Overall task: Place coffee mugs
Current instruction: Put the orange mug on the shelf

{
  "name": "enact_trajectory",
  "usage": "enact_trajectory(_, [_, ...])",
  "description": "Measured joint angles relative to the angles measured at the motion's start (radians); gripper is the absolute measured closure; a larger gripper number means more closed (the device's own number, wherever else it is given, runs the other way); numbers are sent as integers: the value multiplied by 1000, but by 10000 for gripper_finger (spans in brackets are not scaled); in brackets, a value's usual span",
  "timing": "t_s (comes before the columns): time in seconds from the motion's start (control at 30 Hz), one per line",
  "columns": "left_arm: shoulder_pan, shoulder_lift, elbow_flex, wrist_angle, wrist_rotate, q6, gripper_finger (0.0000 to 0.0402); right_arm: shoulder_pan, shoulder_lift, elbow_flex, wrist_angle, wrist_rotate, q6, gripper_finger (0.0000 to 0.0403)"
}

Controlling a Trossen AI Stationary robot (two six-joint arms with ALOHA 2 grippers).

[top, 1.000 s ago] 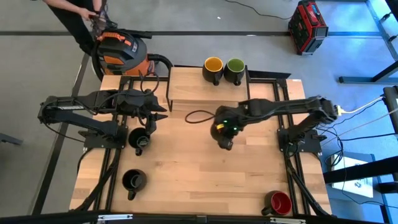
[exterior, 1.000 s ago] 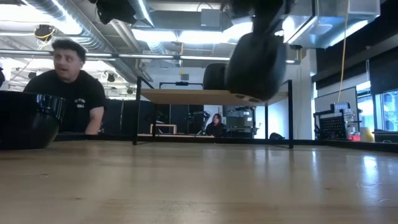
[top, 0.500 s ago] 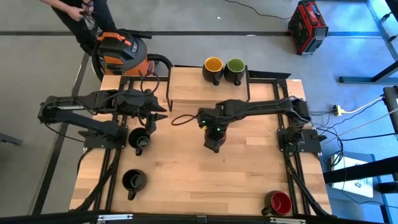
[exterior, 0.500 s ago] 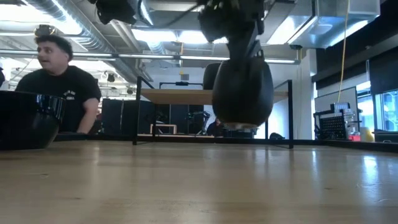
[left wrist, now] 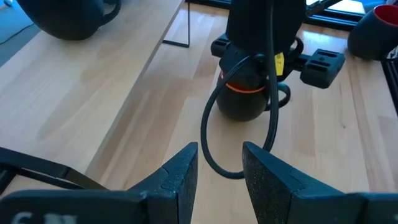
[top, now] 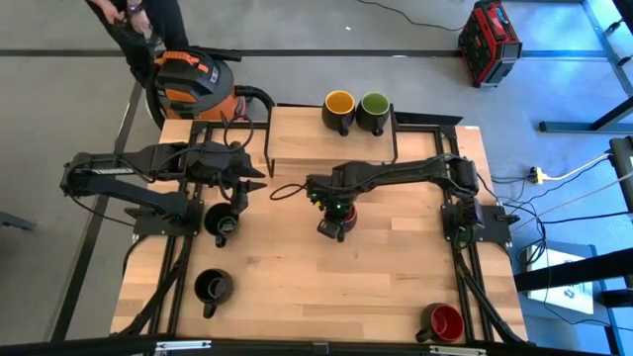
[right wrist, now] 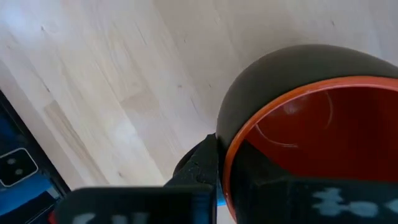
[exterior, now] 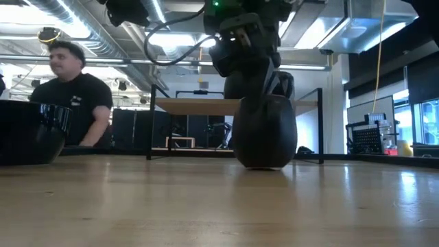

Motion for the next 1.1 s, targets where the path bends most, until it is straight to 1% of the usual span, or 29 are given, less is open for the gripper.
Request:
enact_trajectory(0.2, [0, 0, 0, 0, 0, 21, 281, 1, 12, 2, 25, 21, 4, 396])
enact_trajectory(0.33, [0, 0, 0, 0, 0, 20, 281, 1, 13, 2, 77, 35, 25, 376])
enact_trajectory(0.43, [0, 0, 0, 1, 3, 13, 281, 2, 14, 2, 69, 18, 23, 350])
enact_trajectory(0.57, [0, 0, 0, 12, 3, 14, 281, 2, 14, 2, 79, 20, 17, 300])
enact_trajectory(0.7, [0, 0, 0, 26, -25, 13, 281, 2, 13, 12, 63, 29, -4, 248])
enact_trajectory(0.8, [0, 7, 0, 26, -54, -10, 269, 8, -5, 61, 32, 47, -29, 219])
enact_trajectory(0.9, [0, 19, 0, 29, -64, -15, 242, 25, -58, 114, -22, 103, -71, 200])
enact_trajectory(1.03, [-12, 45, -2, 41, -33, -45, 201, 63, -170, 128, -90, 243, -131, 188])
enact_trajectory(1.1, [-31, 58, -2, 75, -19, -71, 188, 87, -236, 128, -124, 309, -168, 187])
